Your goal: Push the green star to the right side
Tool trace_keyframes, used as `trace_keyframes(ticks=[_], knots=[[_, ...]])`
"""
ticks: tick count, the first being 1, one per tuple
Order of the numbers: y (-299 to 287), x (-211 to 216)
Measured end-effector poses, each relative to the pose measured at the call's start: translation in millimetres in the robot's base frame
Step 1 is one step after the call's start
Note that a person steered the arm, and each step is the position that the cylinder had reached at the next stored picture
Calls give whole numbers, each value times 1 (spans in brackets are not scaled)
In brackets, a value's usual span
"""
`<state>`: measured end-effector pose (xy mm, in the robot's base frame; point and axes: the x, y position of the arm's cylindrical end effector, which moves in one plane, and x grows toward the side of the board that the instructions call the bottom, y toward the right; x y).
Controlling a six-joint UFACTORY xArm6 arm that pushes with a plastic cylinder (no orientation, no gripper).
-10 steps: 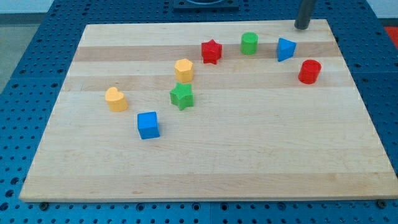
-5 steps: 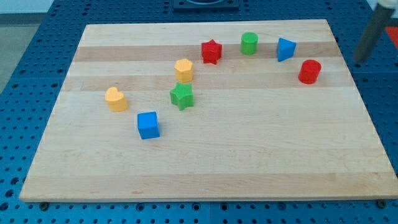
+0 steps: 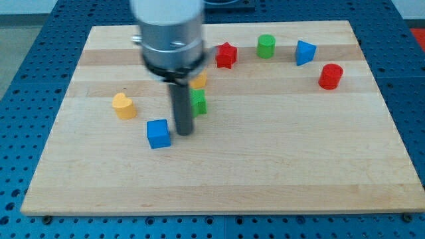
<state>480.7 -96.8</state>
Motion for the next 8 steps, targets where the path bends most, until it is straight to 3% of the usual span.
trace_keyframes(ticks=[1,2,3,5,7,8], knots=[[-20,-41],[4,-57],[57,-50],[62,7],[125,-19],[124,-4]])
